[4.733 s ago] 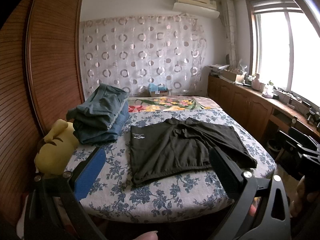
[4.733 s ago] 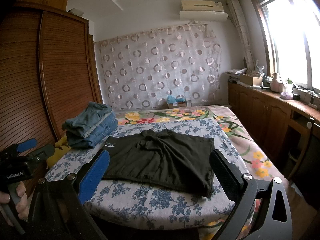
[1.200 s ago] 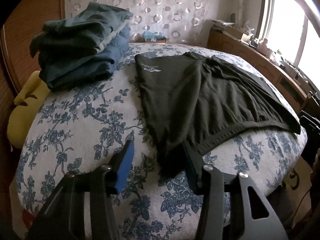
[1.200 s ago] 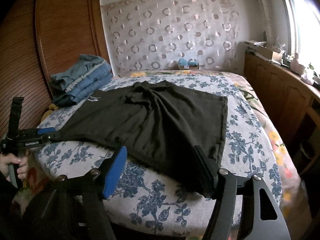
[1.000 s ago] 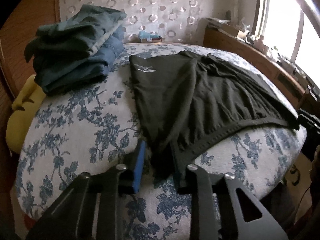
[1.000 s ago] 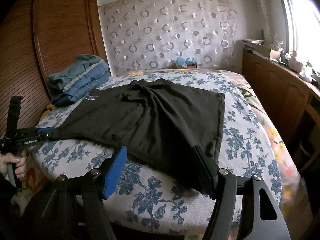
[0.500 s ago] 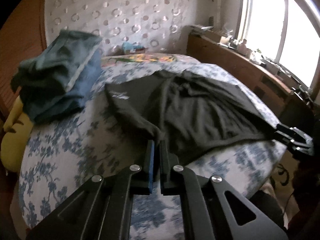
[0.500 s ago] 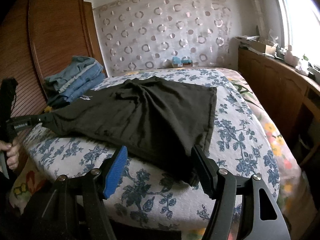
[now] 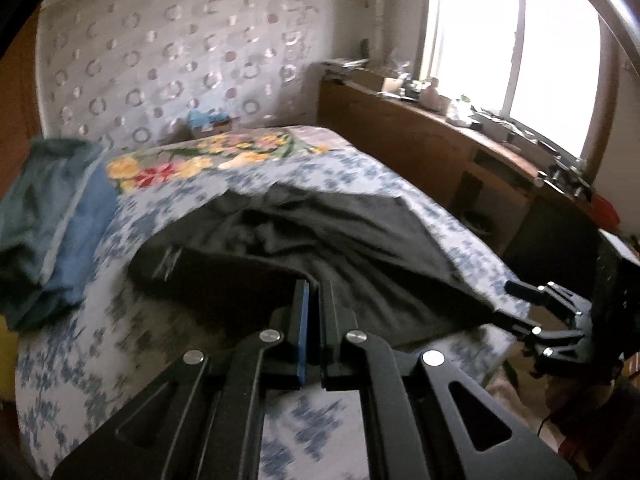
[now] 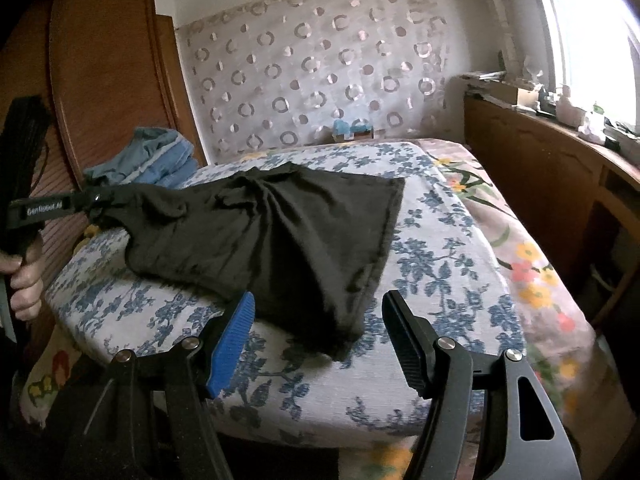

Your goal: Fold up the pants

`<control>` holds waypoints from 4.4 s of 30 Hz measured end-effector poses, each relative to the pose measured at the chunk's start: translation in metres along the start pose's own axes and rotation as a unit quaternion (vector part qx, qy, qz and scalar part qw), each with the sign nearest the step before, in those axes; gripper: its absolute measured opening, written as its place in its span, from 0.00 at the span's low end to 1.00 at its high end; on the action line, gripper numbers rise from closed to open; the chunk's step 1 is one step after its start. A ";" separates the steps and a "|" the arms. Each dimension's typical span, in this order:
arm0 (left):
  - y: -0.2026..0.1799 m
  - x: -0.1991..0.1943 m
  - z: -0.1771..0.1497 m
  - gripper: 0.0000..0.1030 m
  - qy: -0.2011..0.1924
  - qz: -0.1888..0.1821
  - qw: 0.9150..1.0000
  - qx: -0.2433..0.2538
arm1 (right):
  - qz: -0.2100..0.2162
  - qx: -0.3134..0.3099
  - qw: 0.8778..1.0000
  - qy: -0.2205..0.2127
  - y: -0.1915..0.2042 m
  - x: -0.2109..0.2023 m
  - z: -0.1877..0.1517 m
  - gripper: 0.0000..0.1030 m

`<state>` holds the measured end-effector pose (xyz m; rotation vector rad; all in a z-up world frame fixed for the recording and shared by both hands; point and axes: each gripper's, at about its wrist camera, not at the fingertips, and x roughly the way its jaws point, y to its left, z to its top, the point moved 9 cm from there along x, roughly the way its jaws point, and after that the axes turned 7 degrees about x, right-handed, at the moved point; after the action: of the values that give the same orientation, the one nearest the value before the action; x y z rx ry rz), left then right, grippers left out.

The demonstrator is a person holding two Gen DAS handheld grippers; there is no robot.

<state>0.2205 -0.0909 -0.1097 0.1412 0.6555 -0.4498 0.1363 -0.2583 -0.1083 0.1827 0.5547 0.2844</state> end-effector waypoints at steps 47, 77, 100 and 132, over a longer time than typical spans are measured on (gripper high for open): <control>0.019 -0.035 -0.017 0.76 -0.011 -0.006 1.000 -0.014 | 0.025 -0.035 0.999 -0.005 0.042 0.031 0.018 0.66; 0.015 0.020 -0.069 0.75 0.037 -0.008 0.998 -0.047 | 0.010 -0.050 0.995 0.083 0.046 0.115 0.012 0.18; 0.012 0.024 -0.044 0.75 0.021 -0.003 0.999 -0.048 | 0.019 -0.056 0.998 -0.024 0.022 0.017 0.046 0.04; 0.003 0.043 -0.053 0.75 0.040 0.013 0.999 -0.031 | -0.015 -0.026 0.998 0.053 -0.003 0.012 0.006 0.06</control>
<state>0.2222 -0.0897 -0.1777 0.1099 0.7450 -0.3996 0.1501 -0.2580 -0.1105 0.1102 0.6532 0.2804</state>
